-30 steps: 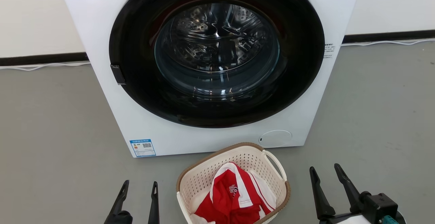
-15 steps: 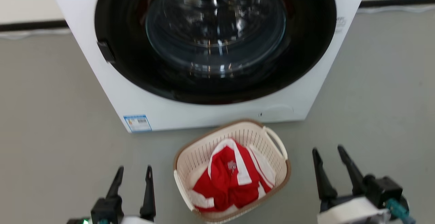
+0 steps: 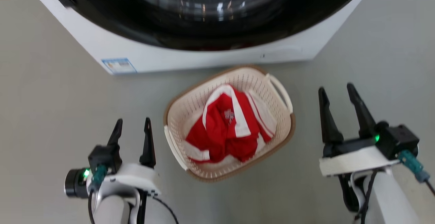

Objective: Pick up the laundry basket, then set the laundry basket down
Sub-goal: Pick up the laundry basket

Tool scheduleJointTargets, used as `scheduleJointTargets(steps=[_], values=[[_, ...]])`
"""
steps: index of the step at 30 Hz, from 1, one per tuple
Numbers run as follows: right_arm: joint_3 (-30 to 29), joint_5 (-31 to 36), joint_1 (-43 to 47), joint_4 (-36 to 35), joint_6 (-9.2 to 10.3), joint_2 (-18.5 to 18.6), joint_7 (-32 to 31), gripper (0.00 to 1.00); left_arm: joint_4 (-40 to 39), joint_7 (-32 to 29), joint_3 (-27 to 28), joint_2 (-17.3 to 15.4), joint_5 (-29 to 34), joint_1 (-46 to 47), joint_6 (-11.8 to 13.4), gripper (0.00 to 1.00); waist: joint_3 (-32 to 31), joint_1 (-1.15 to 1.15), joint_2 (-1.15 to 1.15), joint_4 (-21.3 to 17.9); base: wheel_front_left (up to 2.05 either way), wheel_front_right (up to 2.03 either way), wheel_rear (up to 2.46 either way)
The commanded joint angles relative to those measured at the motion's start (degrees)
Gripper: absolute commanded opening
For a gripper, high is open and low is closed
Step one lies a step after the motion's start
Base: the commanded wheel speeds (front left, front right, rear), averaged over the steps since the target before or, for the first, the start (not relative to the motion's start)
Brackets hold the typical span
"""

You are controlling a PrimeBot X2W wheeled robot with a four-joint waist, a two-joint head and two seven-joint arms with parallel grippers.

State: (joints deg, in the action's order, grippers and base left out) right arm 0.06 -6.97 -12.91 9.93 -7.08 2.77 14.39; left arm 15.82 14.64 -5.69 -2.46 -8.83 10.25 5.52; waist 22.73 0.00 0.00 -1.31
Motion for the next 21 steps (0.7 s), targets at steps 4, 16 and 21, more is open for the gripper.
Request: scheduleJointTargets(steps=[4,16,21], values=[[1.32,1.01,-3.77,-1.94,-0.41,0.1,0.61,1.0,4.51,0.36,0.96,-0.44,-2.15,5.42,-0.32,1.0,7.01,0.0,0.0,0.0,0.0,0.0,0.0],[1.72,0.67,-9.85,-2.65,-0.41,0.1,0.61,1.0,17.47,0.36,-0.07,-0.43,-6.87,14.59,-0.1,1.0,15.12,0.0,0.0,-2.09,0.0,0.0,0.0],[1.76,-0.01,-11.15,-2.92,-0.41,0.1,0.61,1.0,23.56,0.36,-0.61,-0.43,-7.65,17.75,-0.31,1.0,17.77,0.0,0.0,-3.65,0.0,0.0,0.0]])
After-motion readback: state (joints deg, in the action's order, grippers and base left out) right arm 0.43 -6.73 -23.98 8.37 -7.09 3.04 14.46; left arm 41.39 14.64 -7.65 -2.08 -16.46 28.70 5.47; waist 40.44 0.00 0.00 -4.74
